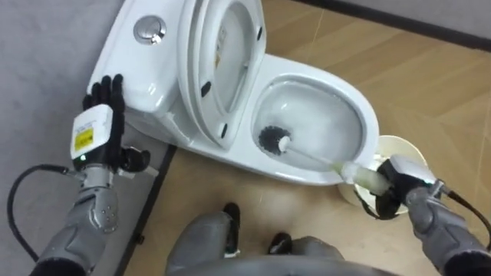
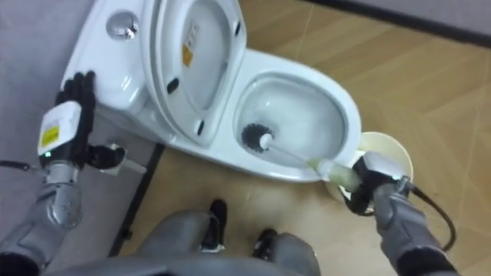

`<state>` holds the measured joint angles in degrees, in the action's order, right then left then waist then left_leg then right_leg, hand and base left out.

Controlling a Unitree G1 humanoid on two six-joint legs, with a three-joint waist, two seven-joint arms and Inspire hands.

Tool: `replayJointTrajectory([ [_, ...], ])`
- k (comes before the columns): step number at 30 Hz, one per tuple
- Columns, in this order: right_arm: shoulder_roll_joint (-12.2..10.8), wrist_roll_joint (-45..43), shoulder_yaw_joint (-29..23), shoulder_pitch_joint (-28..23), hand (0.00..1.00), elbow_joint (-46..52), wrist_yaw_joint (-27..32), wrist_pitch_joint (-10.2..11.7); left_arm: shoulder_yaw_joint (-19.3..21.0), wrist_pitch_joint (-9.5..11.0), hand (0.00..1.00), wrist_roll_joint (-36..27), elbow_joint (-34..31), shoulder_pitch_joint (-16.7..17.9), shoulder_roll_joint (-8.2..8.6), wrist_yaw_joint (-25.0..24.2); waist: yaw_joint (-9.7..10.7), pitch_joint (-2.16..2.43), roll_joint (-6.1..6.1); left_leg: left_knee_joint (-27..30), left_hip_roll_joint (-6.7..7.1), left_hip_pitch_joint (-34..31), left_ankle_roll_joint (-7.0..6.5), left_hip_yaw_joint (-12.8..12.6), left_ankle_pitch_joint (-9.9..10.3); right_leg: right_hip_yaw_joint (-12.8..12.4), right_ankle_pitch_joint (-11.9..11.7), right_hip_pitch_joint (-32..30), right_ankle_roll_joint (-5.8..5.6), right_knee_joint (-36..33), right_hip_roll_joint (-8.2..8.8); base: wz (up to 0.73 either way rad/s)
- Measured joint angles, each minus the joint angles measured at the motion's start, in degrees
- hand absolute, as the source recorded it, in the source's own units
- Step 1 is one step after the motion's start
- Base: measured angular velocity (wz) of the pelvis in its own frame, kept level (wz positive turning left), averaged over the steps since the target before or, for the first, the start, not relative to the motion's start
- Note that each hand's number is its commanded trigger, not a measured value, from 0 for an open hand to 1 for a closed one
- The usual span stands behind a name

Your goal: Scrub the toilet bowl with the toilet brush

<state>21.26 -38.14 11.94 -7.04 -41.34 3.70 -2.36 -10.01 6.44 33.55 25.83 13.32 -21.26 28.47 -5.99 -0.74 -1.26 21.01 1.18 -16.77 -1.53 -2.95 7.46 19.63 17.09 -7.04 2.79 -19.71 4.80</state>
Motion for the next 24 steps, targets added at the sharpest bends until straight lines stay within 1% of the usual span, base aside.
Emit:
replayJointTrajectory([
  [1,-0.3,0.19,-0.3,-0.86,1.0,-0.04,0.03,0.17,0.39,0.01,0.0,0.25,-0.07,1.07,0.54,-0.18,0.06,0.1,-0.02,-0.4,0.18,1.12,0.0,0.01,0.0,0.16,-0.15,1.33,-0.2,1.02,-0.03,0.08],
  [3,-1.56,2.1,-1.99,-4.26,1.0,-0.92,0.34,1.31,2.37,0.02,0.0,1.11,-0.94,4.63,2.84,-0.51,0.21,0.74,-0.55,-1.43,0.68,4.45,-0.12,-0.03,0.3,0.07,-0.57,5.51,-0.81,4.09,-0.21,0.05],
  [4,-1.81,2.63,-2.28,-4.77,1.0,-1.09,0.51,1.47,2.91,0.05,0.0,1.11,-1.28,5.28,3.38,-0.51,0.2,0.79,-0.54,-1.43,0.68,4.95,-0.12,-0.02,0.6,0.11,-0.61,6.19,-0.86,4.47,-0.31,0.0],
  [5,-2.45,3.78,-3.03,-5.67,1.0,-1.2,0.54,1.61,3.8,0.11,0.0,1.06,-1.36,6.01,4.34,-0.51,0.2,0.82,-0.49,-1.79,0.64,6.11,-0.1,0.02,1.09,0.11,-0.68,7.57,-0.96,5.34,-0.58,0.0],
  [6,-3.55,4.49,-4.29,-6.28,1.0,-1.83,0.59,2.1,4.57,0.13,0.0,0.97,-1.36,6.61,5.07,-0.51,0.33,0.8,-0.56,-2.57,0.69,7.56,0.06,0.12,1.23,0.13,-0.84,9.13,-1.05,6.34,-0.74,0.0],
  [7,-4.03,4.81,-4.76,-6.43,1.0,-2.45,0.77,2.45,4.97,0.13,0.0,0.98,-1.47,6.92,5.36,-0.5,0.41,0.85,-0.63,-2.94,0.75,8.15,0.1,0.18,1.26,0.11,-0.9,9.73,-1.08,6.86,-0.8,0.0],
  [9,-4.73,6.39,-5.42,-6.93,1.0,-3.77,0.91,3.04,5.89,0.33,0.0,0.77,-1.97,7.55,6.4,-0.32,1.2,0.89,-0.74,-3.71,1.0,9.81,0.14,0.48,1.28,0.27,-1.11,11.75,-1.21,8.17,-0.93,0.02],
  [10,-4.81,6.64,-5.7,-7.21,1.0,-4.11,1.0,3.25,5.89,0.52,0.0,0.74,-2.06,7.55,6.63,-0.26,1.25,0.9,-0.69,-3.74,1.05,10.12,0.14,0.48,1.29,0.26,-1.11,12.08,-1.22,8.26,-0.89,0.0],
  [11,-5.19,6.76,-6.48,-7.49,1.0,-5.12,1.19,3.76,5.89,1.2,0.0,0.74,-2.22,7.56,7.01,0.02,1.13,0.9,-0.71,-3.78,1.15,10.63,0.14,0.49,1.29,0.19,-1.11,12.61,-1.22,8.39,-0.82,-0.04],
  [12,-5.37,7.42,-6.64,-7.61,1.0,-5.8,1.35,3.8,5.91,2.25,0.0,0.22,-2.24,7.74,7.1,0.15,1.09,0.68,-1.09,-3.91,1.41,11.13,0.14,0.49,1.29,0.15,-1.16,13.16,-1.27,8.87,-0.88,-0.07],
  [14,-5.5,8.99,-7.09,-7.67,1.0,-7.43,1.52,4.4,6.09,3.34,0.0,-0.52,-2.15,8.23,7.13,0.38,1.1,0.65,-1.13,-4.44,1.49,12.11,0.14,0.51,1.3,-0.11,-1.17,13.85,-1.27,9.08,-0.89,-0.08],
  [16,-5.77,10.93,-8.13,-7.6,1.0,-8.88,1.84,4.41,6.69,3.78,0.0,-1.97,-1.96,8.46,7.61,0.75,1.08,0.62,-1.16,-5.1,1.5,13.03,0.15,0.52,1.3,-0.29,-1.17,14.33,-1.27,9.16,-0.9,-0.06],
  [18,-6.35,13.26,-10.27,-7.61,1.0,-10.19,2.73,4.45,8.65,3.92,0.0,-3.05,-1.42,8.75,8.78,0.93,1.09,0.65,-1.12,-5.83,1.49,13.64,0.15,0.52,1.3,-0.4,-1.17,14.53,-1.27,9.07,-0.93,-0.02],
  [20,-6.78,15.38,-11.41,-7.67,1.0,-10.42,3.39,4.49,10.16,4.16,0.0,-3.54,-0.28,9.16,9.46,1.48,1.08,0.62,-1.2,-6.35,1.46,14.15,0.16,0.5,1.3,-0.69,-1.17,14.68,-1.27,9.06,-0.98,-0.07],
  [21,-6.84,17.47,-11.5,-7.56,1.0,-10.9,3.79,4.64,10.8,4.66,0.0,-4.68,2.26,8.98,9.49,1.93,1.11,0.63,-1.28,-6.95,1.5,14.9,0.16,0.52,1.3,-0.85,-1.17,15.08,-1.27,9.12,-0.97,-0.09],
  [22,-6.85,18.51,-11.53,-7.38,1.0,-11.47,3.88,4.93,11.2,4.68,0.0,-5.82,3.47,8.93,9.58,2.02,1.11,0.65,-1.37,-7.33,1.52,15.28,0.17,0.58,1.29,-0.98,-1.17,15.26,-1.28,9.17,-0.97,-0.07],
  [24,-7.12,23.48,-11.62,-7.24,1.0,-12.76,4.98,5.54,12.66,4.79,0.0,-13.25,7.56,8.74,10.24,2.31,1.03,0.69,-1.68,-7.8,1.51,15.74,0.21,0.41,1.32,-1.38,-1.22,15.47,-1.41,9.4,-1.03,-0.07],
])
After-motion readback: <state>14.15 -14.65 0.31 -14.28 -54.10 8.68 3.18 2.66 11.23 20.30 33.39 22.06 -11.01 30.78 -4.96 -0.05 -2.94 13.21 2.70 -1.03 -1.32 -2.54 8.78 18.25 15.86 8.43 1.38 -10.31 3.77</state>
